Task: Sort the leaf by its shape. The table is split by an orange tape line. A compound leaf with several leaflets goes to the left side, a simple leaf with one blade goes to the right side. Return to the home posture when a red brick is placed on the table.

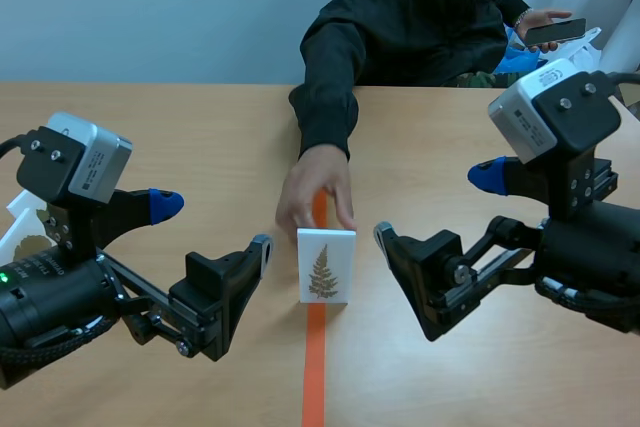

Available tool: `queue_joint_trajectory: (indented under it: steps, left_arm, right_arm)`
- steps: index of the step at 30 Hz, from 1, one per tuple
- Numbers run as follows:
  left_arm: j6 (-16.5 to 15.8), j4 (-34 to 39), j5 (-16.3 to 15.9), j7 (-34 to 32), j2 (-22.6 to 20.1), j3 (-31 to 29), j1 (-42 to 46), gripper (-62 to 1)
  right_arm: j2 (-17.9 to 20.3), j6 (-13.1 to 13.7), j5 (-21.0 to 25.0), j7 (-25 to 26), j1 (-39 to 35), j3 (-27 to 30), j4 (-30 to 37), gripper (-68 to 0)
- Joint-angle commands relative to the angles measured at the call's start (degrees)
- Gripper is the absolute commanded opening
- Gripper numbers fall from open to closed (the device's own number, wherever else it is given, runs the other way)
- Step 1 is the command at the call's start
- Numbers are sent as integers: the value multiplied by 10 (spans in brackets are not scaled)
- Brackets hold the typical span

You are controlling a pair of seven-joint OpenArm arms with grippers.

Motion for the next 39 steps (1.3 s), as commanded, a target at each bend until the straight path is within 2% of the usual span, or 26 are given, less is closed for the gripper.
queue_joint_trajectory:
  steps: [1, 7, 13, 20, 26, 33, 39]
  left_arm:
    - [0, 8, -6, -12, 0, -1, 3, 14]
    - [0, 8, -6, -13, 0, -1, 3, 14]
    - [0, 8, -6, -14, 0, -1, 3, 14]
    - [0, 8, -6, -14, 0, -1, 3, 14]
    - [0, 8, -6, -14, 0, -1, 3, 14]
    - [0, 8, -6, -14, 0, -1, 3, 14]
    - [0, 8, -6, -14, 0, -1, 3, 14]
  right_arm:
    - [0, -2, 2, 8, 7, 7, 5, 4]
    - [0, -2, 0, 9, 7, 6, -3, 4]
    - [0, 8, 0, 19, 36, 6, -64, 4]
    - [0, 80, 0, 67, 91, -8, -157, 4]
    - [-2, 104, -3, 112, 144, -52, -241, 4]
    - [-39, 113, -59, 165, 206, -102, -338, 4]
    - [-72, 110, -118, 206, 246, -147, -392, 4]
